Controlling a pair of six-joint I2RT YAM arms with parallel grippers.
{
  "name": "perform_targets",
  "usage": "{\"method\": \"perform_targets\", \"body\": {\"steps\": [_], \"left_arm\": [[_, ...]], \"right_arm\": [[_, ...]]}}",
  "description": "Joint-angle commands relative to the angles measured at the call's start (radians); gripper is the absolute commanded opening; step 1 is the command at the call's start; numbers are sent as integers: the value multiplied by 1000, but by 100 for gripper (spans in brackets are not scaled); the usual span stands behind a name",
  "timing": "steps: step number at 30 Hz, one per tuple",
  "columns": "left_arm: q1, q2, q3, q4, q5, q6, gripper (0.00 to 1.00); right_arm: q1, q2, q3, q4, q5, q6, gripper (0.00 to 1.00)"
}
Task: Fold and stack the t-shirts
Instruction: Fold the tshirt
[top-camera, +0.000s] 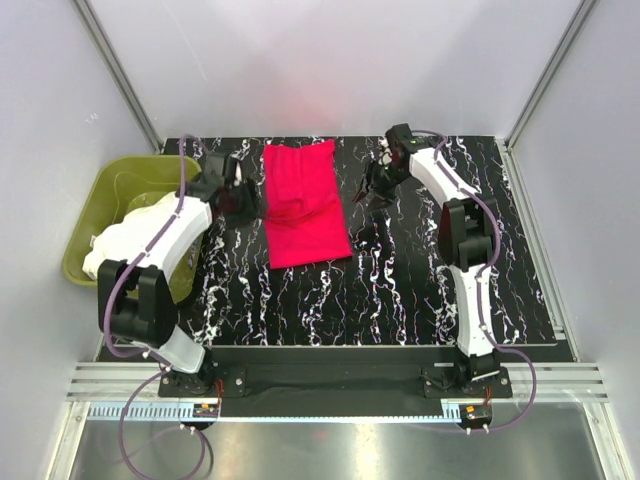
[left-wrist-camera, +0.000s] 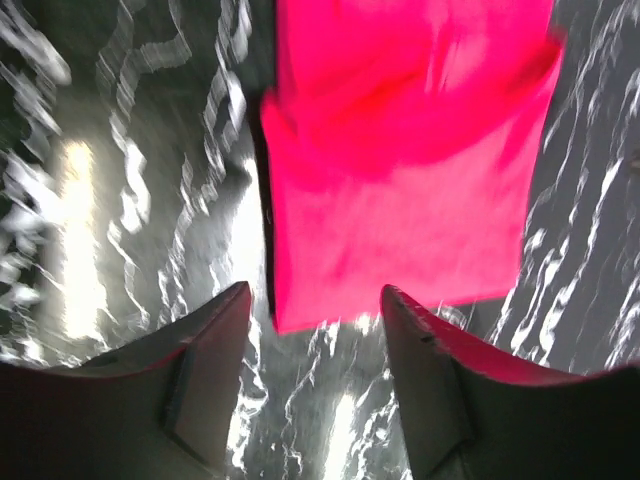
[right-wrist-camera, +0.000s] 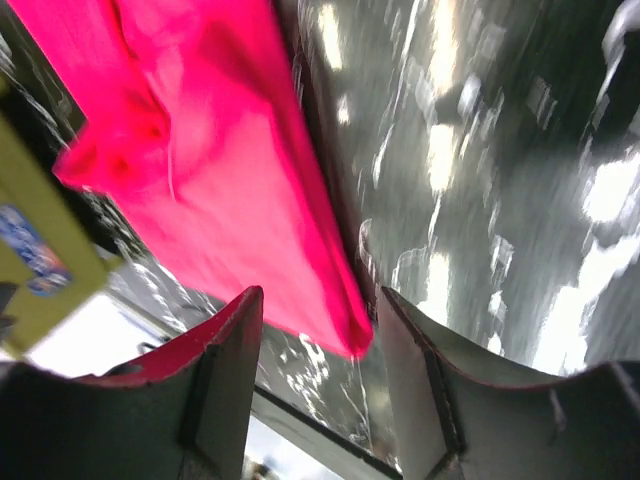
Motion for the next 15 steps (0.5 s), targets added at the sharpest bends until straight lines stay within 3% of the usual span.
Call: {"method": "perform_targets", "body": {"steps": [1, 4, 6, 11, 15], "left_arm": [[-43, -27, -146, 137, 82, -37, 56], [-75, -4, -166, 191, 104, -60, 51], [-82, 31, -168, 228, 113, -79, 48], [-86, 122, -153, 285, 136, -94, 38], [-86, 188, -136, 311, 144, -93, 33]], "right_arm": [[86, -190, -145, 71, 144, -34, 55], [151, -201, -182, 116, 225, -6, 52], [189, -186, -178, 120, 255, 8, 44], [237, -106, -150, 186, 209, 74, 22], [263, -57, -140, 281, 161, 118, 15]]}}
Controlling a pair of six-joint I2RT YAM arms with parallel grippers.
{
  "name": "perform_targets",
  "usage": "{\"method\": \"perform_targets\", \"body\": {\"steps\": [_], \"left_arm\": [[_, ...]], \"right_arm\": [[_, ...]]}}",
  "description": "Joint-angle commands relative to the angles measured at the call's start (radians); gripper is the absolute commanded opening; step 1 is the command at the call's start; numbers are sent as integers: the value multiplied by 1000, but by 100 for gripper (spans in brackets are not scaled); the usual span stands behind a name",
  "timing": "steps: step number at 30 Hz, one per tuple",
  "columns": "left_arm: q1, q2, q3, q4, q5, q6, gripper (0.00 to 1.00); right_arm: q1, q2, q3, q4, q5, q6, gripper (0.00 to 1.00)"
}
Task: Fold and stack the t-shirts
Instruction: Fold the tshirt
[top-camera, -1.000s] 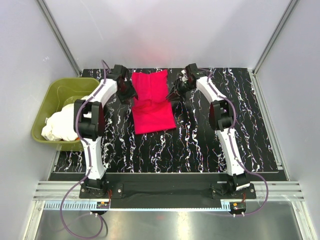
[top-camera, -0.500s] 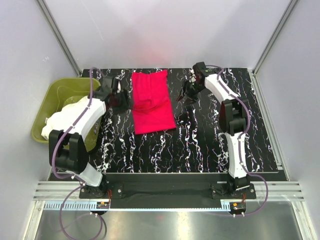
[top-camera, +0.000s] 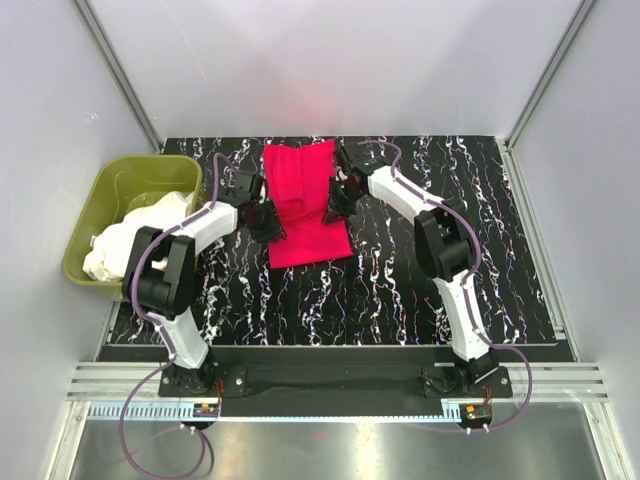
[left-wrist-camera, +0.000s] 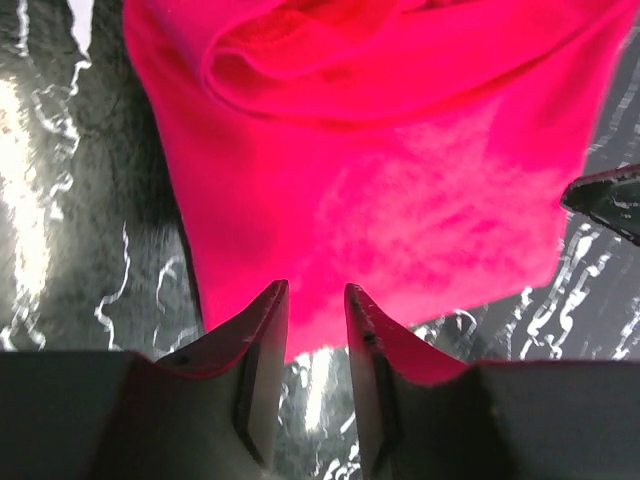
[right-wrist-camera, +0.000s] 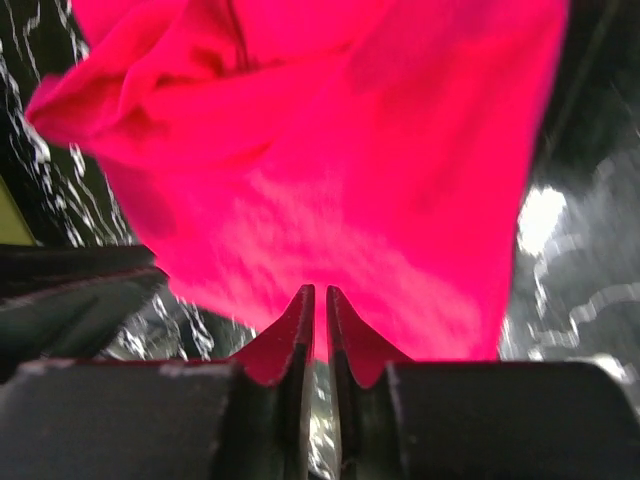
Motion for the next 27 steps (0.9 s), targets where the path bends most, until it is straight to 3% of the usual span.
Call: {"method": "perform_targets", "body": {"steps": [1, 9, 16, 27], "left_arm": [[3, 40, 43, 88, 34, -6, 33], [12, 118, 89, 105, 36, 7, 32], [23, 203, 195, 76, 44, 27, 33], [78, 335, 503, -36, -12, 149, 35]], "right_arm": [[6, 38, 22, 143, -33, 62, 14], [7, 95, 22, 246, -64, 123, 10], [4, 178, 131, 242, -70, 137, 10], [-72, 320, 379, 254, -38, 188, 13]]}}
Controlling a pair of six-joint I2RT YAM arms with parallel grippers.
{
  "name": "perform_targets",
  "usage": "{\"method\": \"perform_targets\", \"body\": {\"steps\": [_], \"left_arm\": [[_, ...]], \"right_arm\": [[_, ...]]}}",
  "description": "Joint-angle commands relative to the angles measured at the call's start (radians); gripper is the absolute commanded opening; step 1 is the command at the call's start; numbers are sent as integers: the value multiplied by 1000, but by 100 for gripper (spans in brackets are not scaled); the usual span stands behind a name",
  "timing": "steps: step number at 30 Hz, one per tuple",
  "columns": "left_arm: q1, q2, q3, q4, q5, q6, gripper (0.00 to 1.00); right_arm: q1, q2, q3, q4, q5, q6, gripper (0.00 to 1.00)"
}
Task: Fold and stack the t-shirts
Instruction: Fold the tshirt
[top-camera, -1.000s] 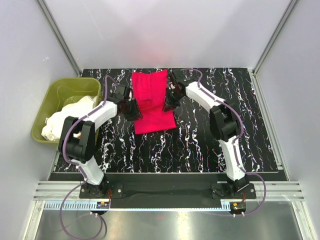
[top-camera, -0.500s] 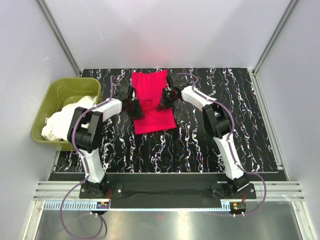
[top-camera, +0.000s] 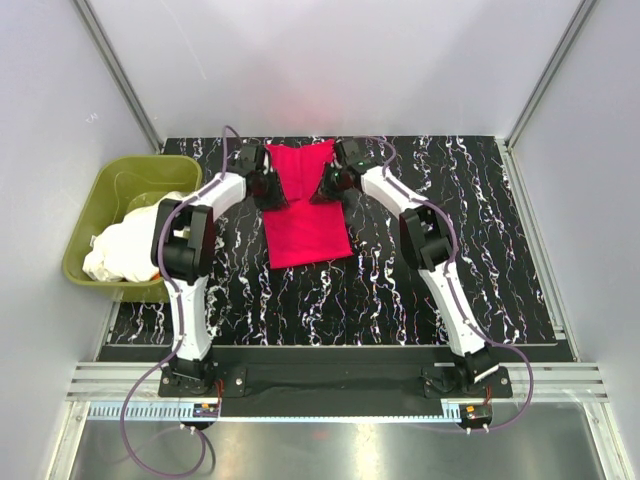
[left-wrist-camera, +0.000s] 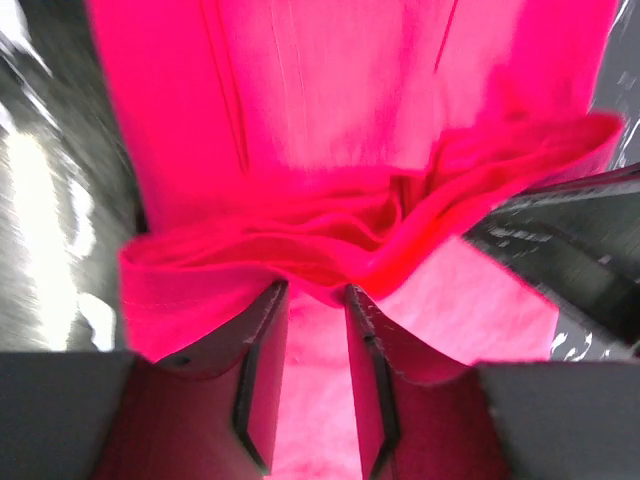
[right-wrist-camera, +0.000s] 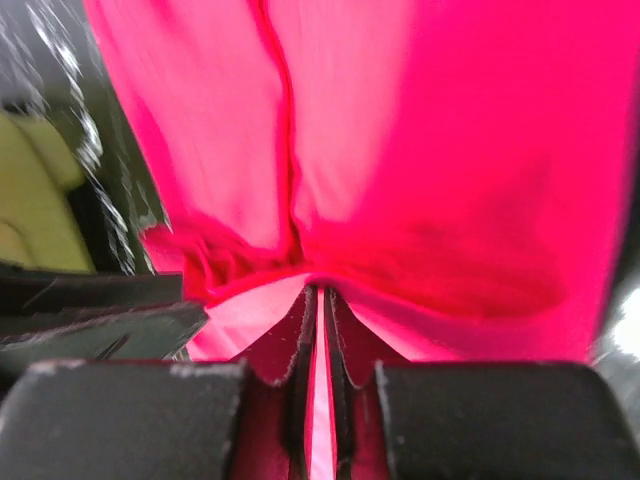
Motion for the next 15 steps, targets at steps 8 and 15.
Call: {"method": "perform_targets", "body": {"steps": [8, 15], "left_arm": [[21, -116, 12, -5, 33, 46, 40], [21, -130, -84, 60, 74, 16, 35]], "right_arm": [[-72, -4, 195, -67, -21, -38, 13], [-77, -166, -66, -19, -81, -73, 25]]}}
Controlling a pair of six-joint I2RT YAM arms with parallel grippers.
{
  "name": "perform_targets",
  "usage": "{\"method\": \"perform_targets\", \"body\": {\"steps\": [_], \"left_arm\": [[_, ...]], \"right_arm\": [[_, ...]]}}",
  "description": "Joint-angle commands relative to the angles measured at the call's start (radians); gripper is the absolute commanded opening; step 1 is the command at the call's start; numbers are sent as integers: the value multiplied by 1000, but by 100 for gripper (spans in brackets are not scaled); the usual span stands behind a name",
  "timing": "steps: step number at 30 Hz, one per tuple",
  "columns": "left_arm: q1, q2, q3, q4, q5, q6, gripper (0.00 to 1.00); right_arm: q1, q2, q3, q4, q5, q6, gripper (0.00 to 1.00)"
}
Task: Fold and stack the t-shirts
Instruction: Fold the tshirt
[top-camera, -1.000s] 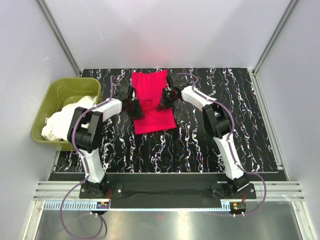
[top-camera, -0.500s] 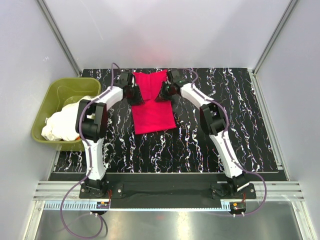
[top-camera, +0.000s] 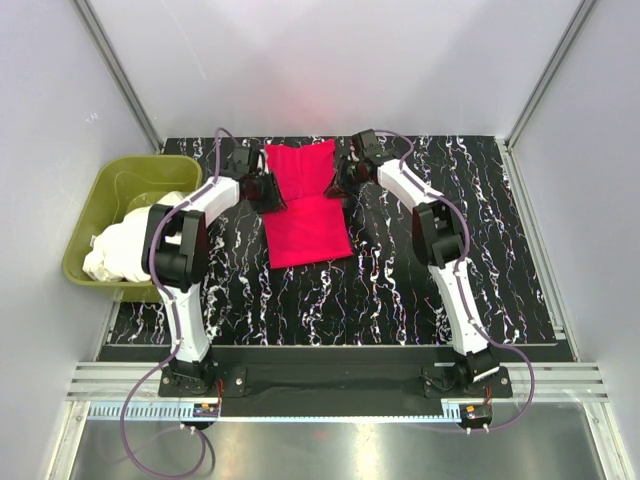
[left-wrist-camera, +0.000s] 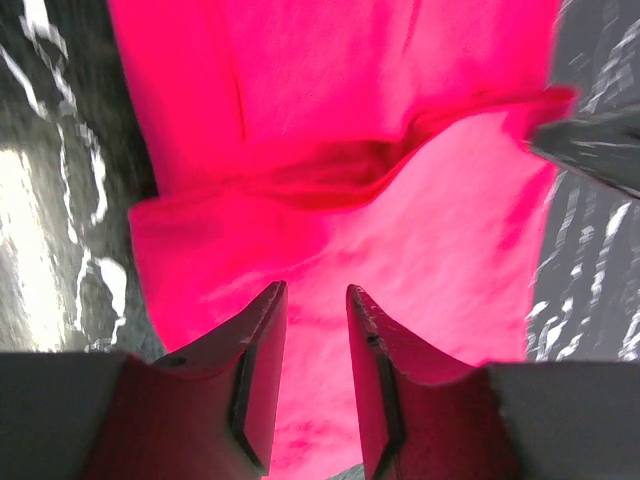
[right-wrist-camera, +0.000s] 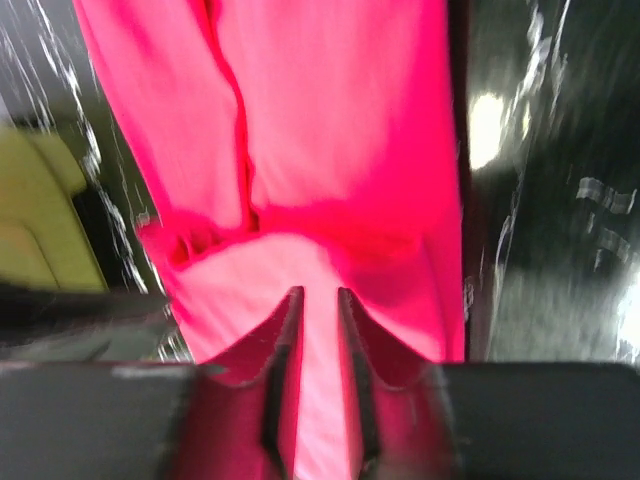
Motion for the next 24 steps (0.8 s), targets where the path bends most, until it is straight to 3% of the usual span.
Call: {"method": "perform_targets", "body": {"steps": [1, 5, 6, 10, 17, 24], "left_arm": [[-1, -68, -30, 32, -12, 18, 39], [-1, -151, -64, -1, -106, 75, 52], [-1, -171, -78, 4, -129, 82, 54], [20, -200, -124, 10, -217, 90, 60], [48, -74, -64, 30, -123, 89, 62], [66, 12, 2, 42, -69, 64, 57]], "right_arm": [[8, -146, -83, 13, -58, -63, 29], [2, -152, -75, -80, -23, -223, 44], [0, -147, -54, -121, -6, -251, 52], [-6, -100, 26, -191, 46, -350, 61], [-13, -5, 136, -215, 55, -385, 61], [-18, 23, 139, -191, 29, -397, 58]]}}
